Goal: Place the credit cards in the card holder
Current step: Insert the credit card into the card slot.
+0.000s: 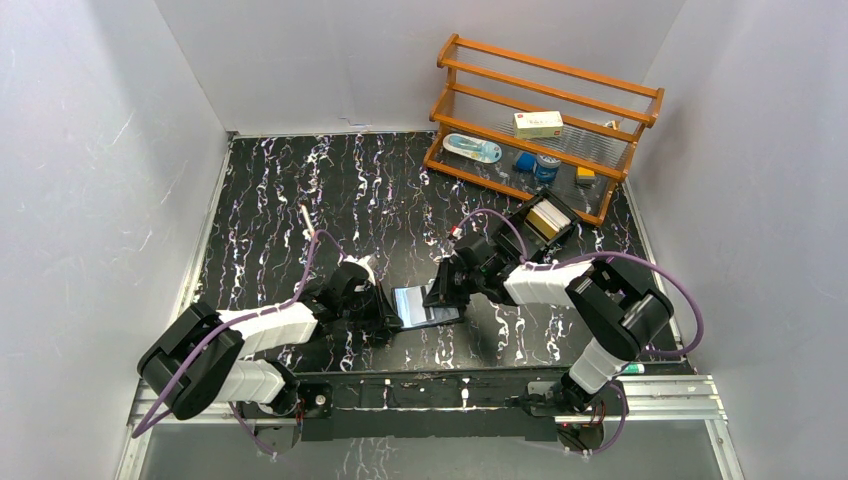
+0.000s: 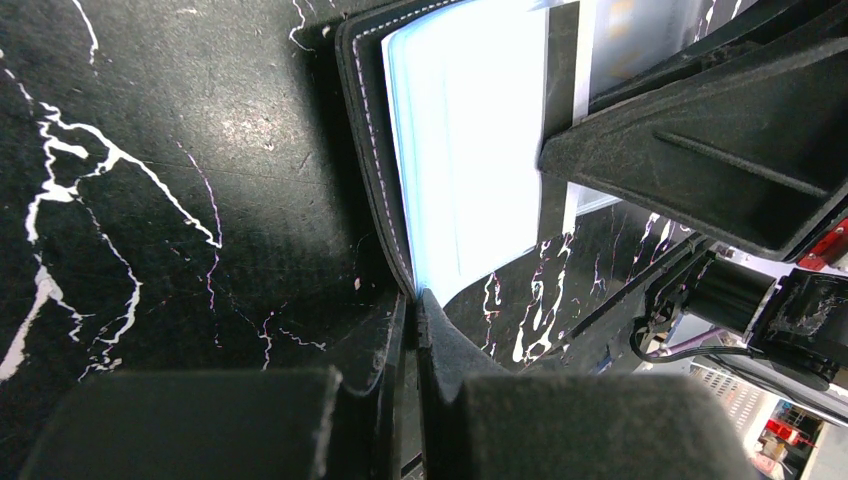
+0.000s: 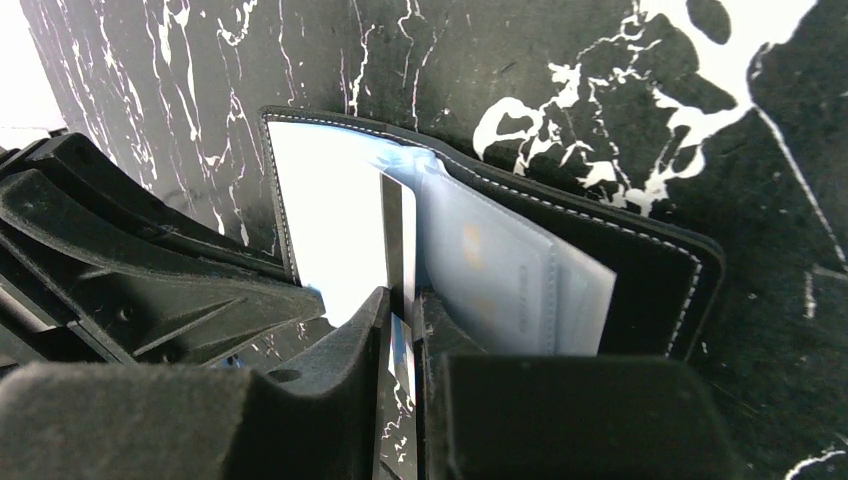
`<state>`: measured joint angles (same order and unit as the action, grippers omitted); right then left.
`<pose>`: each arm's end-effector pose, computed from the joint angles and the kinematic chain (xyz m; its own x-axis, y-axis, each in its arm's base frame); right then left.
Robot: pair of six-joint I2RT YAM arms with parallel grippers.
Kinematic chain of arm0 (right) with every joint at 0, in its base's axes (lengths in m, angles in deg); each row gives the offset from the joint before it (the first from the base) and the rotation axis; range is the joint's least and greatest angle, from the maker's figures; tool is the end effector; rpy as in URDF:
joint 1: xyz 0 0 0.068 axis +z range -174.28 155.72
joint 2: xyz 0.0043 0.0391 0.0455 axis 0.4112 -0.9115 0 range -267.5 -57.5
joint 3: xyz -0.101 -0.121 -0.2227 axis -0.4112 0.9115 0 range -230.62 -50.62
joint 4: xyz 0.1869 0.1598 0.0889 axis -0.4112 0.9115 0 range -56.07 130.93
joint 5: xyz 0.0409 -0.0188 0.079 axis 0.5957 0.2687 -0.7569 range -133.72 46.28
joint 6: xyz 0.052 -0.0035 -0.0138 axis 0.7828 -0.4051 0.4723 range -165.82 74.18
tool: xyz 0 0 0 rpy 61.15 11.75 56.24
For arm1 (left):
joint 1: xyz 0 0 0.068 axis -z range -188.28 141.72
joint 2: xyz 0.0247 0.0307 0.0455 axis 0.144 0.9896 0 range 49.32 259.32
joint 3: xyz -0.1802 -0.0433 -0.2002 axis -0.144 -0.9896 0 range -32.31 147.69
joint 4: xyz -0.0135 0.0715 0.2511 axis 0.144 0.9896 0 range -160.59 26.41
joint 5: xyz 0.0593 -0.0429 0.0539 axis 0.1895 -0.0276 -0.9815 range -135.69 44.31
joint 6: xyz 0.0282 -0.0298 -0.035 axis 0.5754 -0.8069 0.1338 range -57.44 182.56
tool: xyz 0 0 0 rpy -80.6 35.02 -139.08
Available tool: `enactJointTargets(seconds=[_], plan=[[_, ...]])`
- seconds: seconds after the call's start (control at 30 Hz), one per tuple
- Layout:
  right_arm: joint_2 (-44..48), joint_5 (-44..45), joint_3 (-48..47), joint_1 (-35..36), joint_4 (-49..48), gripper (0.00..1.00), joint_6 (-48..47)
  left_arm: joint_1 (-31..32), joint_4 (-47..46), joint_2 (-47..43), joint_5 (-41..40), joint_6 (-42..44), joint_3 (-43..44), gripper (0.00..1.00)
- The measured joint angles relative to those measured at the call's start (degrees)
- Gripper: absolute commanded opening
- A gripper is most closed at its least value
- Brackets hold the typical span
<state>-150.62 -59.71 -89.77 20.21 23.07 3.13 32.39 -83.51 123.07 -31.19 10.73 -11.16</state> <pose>0.2114 0.2214 0.1403 -0.9364 0.0963 -0.3375 -0.1691 0.7190 0.6742 0.1657 -0.1540 0.1395 -0.9102 -0.2215 -0.3499 0.0994 0.7033 -0.7039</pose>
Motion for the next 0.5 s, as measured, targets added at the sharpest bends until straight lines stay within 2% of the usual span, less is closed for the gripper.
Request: enactJointTargets(seconds=[0.5], plan=[[-0.7,0.2,-0.2,1.0,-1.4,0.20,-0.9,0.0,0.0,0.0,0.1,0.2,0.0,0.00]])
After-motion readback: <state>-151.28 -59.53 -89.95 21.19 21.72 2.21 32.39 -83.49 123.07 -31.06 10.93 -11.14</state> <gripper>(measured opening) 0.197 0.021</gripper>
